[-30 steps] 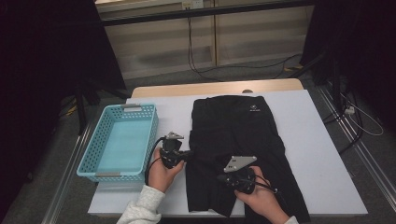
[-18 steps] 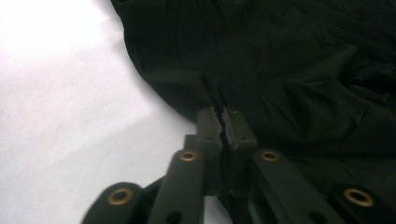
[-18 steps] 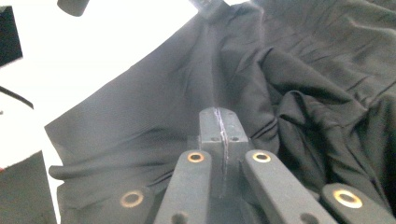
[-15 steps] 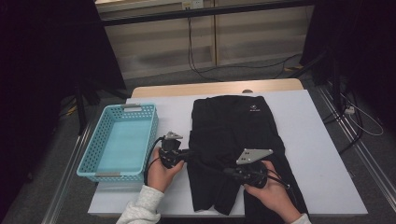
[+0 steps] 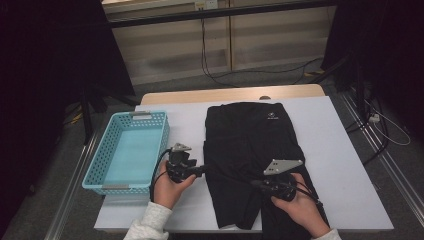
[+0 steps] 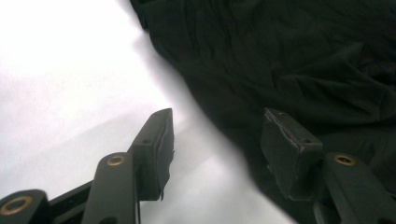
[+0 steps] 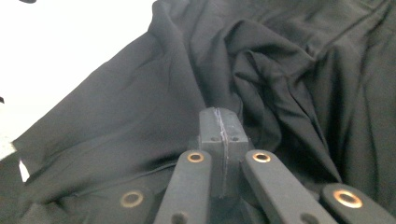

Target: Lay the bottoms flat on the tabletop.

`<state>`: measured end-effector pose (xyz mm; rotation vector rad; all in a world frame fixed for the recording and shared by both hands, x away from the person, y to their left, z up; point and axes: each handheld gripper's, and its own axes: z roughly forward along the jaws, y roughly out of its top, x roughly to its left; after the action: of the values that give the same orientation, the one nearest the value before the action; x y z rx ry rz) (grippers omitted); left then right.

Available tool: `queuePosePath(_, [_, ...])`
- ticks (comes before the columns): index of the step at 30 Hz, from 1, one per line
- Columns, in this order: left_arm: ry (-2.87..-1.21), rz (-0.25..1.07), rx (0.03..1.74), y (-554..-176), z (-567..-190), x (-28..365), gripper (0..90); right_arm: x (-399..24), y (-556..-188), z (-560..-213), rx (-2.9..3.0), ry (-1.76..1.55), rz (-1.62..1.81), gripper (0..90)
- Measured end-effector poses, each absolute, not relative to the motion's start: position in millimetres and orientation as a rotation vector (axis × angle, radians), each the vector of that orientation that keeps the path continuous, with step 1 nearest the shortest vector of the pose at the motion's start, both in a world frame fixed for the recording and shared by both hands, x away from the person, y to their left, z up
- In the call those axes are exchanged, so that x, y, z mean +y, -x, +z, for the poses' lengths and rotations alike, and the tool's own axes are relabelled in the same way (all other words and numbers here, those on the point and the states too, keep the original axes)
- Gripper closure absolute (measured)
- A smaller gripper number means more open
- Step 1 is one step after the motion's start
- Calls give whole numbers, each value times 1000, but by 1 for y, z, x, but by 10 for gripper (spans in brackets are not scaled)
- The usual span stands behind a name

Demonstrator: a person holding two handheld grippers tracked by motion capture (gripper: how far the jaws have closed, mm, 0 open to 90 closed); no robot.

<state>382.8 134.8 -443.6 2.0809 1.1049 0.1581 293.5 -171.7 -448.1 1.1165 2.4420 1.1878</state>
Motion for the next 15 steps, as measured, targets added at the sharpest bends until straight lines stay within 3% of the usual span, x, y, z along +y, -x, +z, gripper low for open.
queuePosePath(8, [-2125,115,1070,-375,-455,120,476,-172,-292,-455,2459,-1125,1147,900])
queuePosePath(15, [-2157,121,1029,-367,-456,101,692,-168,-293,-459,2477,-1110,1141,900])
